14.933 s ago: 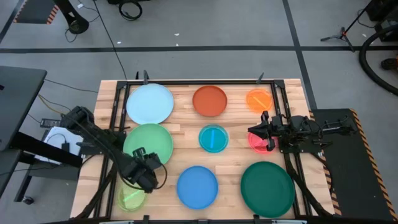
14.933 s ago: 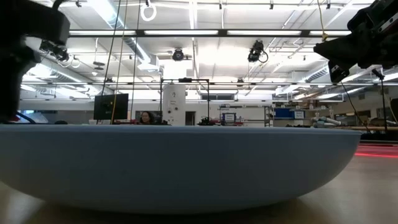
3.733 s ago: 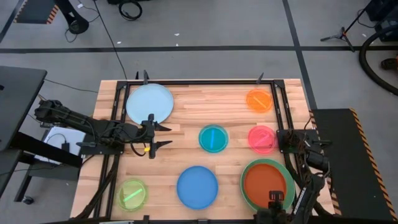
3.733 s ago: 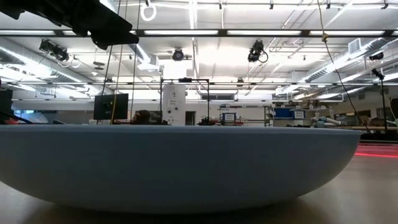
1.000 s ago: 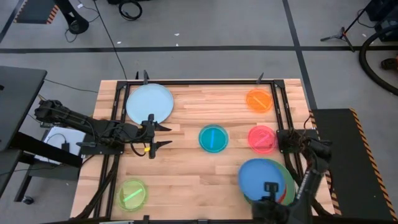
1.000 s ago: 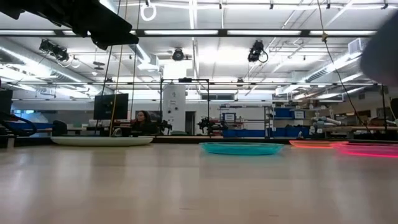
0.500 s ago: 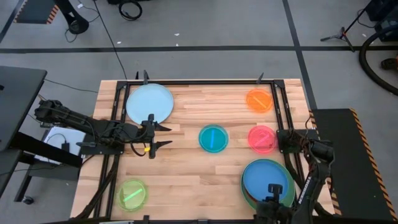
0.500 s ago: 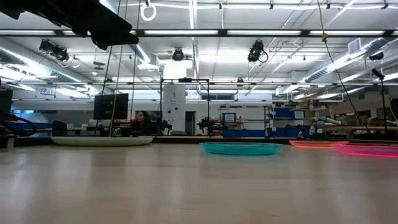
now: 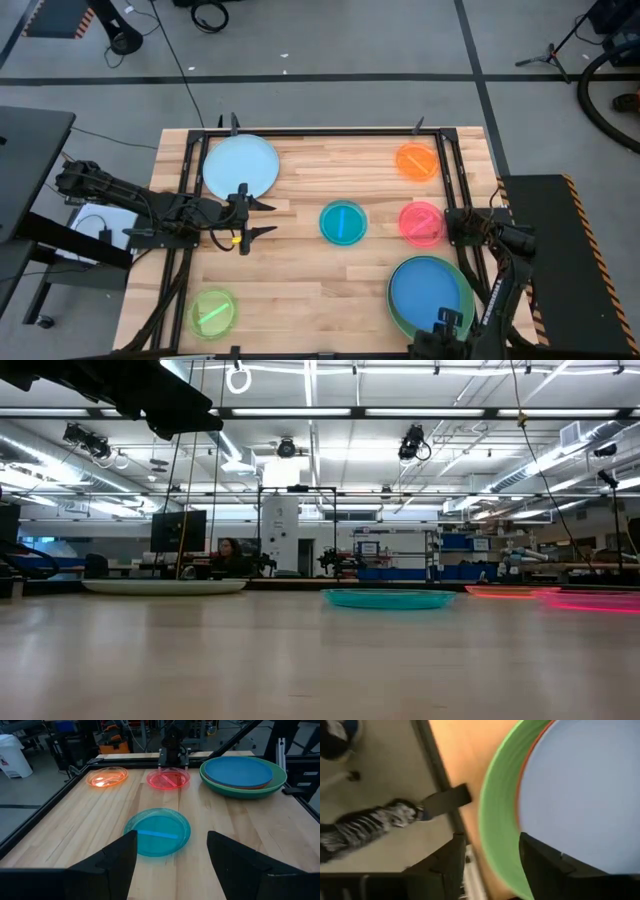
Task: Stack plastic plates
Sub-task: Stack the stacked plates on top of the blue plate
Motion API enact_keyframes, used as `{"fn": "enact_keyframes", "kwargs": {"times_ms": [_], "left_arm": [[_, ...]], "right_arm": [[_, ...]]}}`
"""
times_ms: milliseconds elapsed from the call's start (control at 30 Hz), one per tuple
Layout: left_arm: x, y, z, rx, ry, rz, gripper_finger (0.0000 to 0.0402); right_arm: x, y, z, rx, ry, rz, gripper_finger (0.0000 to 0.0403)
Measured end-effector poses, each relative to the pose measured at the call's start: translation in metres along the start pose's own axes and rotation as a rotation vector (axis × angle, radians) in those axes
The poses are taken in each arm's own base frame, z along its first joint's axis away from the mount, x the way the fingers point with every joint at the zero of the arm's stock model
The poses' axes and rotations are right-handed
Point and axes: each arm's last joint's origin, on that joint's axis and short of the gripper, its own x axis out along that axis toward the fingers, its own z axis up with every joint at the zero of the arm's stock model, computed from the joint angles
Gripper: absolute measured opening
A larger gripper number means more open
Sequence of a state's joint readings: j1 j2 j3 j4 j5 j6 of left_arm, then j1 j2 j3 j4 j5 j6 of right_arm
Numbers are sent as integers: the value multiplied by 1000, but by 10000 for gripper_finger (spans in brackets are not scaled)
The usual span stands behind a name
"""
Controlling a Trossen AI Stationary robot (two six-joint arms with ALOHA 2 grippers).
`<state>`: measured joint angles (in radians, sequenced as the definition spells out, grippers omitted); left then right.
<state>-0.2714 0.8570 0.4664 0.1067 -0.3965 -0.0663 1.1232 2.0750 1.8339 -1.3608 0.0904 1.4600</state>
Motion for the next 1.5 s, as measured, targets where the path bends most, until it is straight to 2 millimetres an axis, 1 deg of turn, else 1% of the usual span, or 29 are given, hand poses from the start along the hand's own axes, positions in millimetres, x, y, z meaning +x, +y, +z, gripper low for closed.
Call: {"fn": "enact_keyframes", "kwargs": {"times_ms": [100,200,333,467,567,700,800,867,967,1100,1200,1333,1500], "left_arm": [[0,0,0,0,0,0,247],[0,0,0,0,0,0,247],[0,0,0,0,0,0,247],[0,0,0,0,0,0,247],[0,0,0,0,0,0,247],[0,0,0,0,0,-1,247],[0,0,0,0,0,-1,247],[0,0,0,0,0,0,247],[0,0,0,0,0,-1,247],[0,0,0,0,0,0,247],[0,0,0,0,0,-1,247],[0,0,0,-1,-2,0,247],[0,0,1,-15,-14,10,247]], "right_arm": [[5,7,-15,34,-6,59,201],[16,9,-29,10,-8,76,199],[29,5,-42,-80,-15,43,194],[34,3,-51,-200,-81,24,187],[43,2,-55,-239,-87,21,185],[61,-2,-58,-280,-86,16,185],[72,-8,-62,-287,-77,-15,184],[76,-12,-62,-281,-69,-41,184],[79,-15,-62,-279,-31,-55,184],[79,-12,-61,-264,9,-26,177],[79,-11,-61,-262,3,-15,159],[79,-10,-61,-232,-36,-8,126],[78,-7,-64,-241,-110,13,91]]}}
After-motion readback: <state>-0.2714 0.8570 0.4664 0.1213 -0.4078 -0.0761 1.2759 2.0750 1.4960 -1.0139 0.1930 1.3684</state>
